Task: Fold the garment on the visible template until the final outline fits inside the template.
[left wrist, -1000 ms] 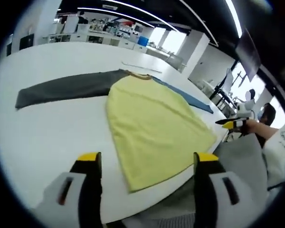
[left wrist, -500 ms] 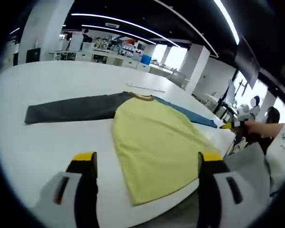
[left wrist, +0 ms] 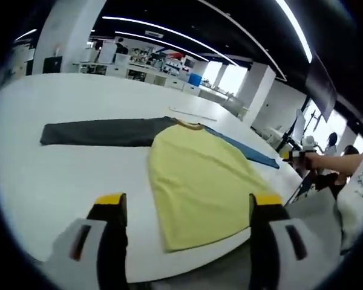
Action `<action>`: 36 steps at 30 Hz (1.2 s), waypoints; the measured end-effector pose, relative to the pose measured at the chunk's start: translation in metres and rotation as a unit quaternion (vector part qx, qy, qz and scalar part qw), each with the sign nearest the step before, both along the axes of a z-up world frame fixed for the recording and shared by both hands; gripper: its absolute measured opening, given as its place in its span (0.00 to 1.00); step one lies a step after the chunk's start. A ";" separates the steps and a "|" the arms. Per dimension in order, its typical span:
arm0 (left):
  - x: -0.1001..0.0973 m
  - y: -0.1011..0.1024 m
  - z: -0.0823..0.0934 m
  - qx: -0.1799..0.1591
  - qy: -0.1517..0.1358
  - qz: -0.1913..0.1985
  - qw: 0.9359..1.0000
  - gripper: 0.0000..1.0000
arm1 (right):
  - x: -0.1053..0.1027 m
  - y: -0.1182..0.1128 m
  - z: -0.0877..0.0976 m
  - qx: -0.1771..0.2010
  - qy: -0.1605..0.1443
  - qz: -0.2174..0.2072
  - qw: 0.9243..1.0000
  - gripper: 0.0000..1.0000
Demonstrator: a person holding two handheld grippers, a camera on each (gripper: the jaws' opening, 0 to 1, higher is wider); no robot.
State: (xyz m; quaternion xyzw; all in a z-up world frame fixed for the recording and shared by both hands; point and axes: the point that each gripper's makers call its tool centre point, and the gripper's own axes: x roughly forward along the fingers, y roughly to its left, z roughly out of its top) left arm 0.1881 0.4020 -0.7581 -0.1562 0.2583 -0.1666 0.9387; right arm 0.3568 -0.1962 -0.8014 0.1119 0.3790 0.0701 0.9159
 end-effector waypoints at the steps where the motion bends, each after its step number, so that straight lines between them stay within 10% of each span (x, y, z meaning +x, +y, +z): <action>1: -0.001 0.002 0.001 -0.001 -0.001 0.003 1.000 0.80 | 0.002 -0.002 -0.005 -0.011 0.006 0.007 1.000 0.54; 19: -0.008 0.014 -0.003 0.014 0.028 0.012 0.999 0.78 | 0.019 -0.011 -0.034 -0.013 0.026 0.004 1.000 0.31; 28: -0.008 0.005 -0.005 0.025 0.041 -0.002 0.999 0.78 | 0.022 -0.020 -0.034 -0.007 0.026 -0.003 1.000 0.00; 36: -0.009 0.000 -0.009 0.032 0.051 -0.009 0.998 0.76 | 0.035 -0.022 -0.036 -0.033 0.026 0.000 0.999 0.00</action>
